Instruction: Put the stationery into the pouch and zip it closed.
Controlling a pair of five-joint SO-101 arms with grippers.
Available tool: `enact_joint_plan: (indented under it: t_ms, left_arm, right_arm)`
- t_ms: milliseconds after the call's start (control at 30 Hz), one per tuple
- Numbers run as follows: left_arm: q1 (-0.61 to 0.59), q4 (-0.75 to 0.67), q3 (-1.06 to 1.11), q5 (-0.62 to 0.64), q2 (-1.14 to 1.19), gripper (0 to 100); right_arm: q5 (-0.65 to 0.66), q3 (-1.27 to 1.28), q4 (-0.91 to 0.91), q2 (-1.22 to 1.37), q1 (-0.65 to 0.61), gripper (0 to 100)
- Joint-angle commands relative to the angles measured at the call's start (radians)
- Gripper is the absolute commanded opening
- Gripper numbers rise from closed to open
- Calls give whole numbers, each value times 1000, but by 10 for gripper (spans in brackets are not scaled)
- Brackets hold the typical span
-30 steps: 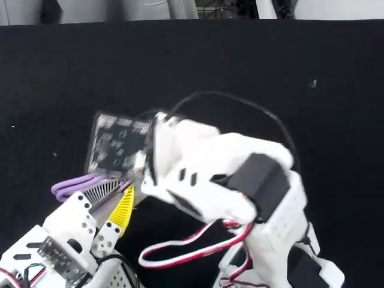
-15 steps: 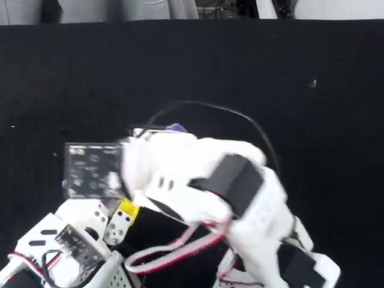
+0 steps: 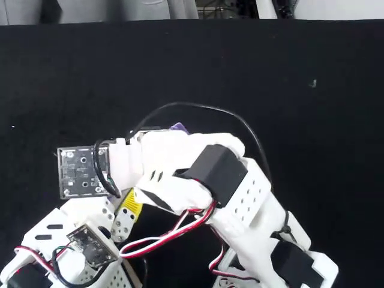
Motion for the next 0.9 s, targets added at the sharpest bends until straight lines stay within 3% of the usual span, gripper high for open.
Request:
enact_joint_plan:
  t_ms: [0, 200, 567, 867]
  left_arm:
    - [8, -41, -125, -11, -15, 28]
    - [8, -8, -185, -9, -14, 28]
    - [8, -9, -197, -8, -14, 28]
    - [8, 12, -188, -5, -15, 28]
  right_arm:
    - [64, 33, 31, 1, 64, 188]
    - [101, 36, 31, 1, 130, 177]
    - [190, 48, 31, -4, 192, 11]
    - [63, -151, 31, -7, 293, 11]
